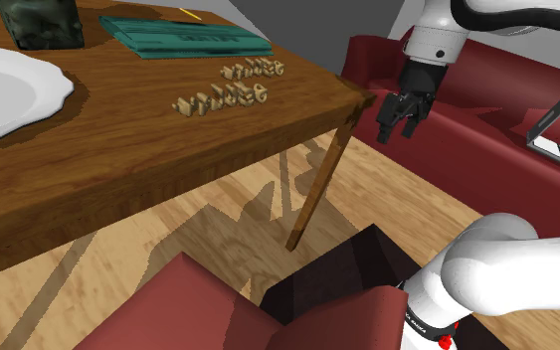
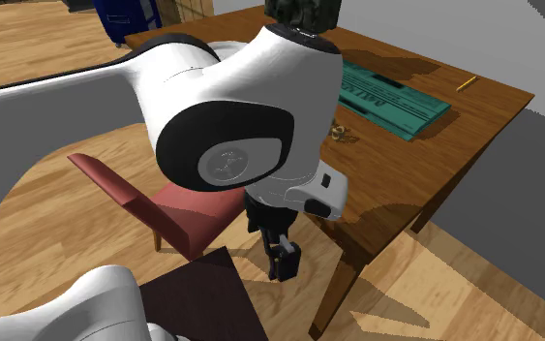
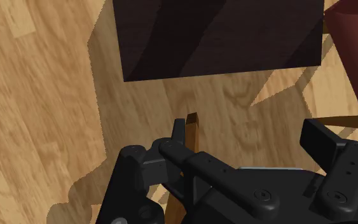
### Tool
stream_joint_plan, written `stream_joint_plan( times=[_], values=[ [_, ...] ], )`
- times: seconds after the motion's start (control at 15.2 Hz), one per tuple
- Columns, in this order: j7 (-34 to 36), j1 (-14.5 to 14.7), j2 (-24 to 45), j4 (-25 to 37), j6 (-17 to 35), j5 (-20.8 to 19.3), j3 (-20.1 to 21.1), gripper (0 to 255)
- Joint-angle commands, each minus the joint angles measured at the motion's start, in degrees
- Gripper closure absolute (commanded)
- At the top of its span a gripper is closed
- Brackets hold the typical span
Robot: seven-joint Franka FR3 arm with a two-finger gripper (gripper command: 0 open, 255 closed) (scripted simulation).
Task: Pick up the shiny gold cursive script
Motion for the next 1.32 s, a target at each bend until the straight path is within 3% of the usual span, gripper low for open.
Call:
stream_joint_plan(
  times=[0.0, 0.66, 1.25],
  values=[
    [0.0, 0.0, 0.0, 0.0, 0.0, 0.0, 0.0, 0],
    [31.2, -3.1, 10.7, 12.4, 0.5, 11.2, 13.9, 0],
    [59.5, -6.8, 27.0, 30.8, 1.7, 12.6, 24.0, 0]
  ],
)
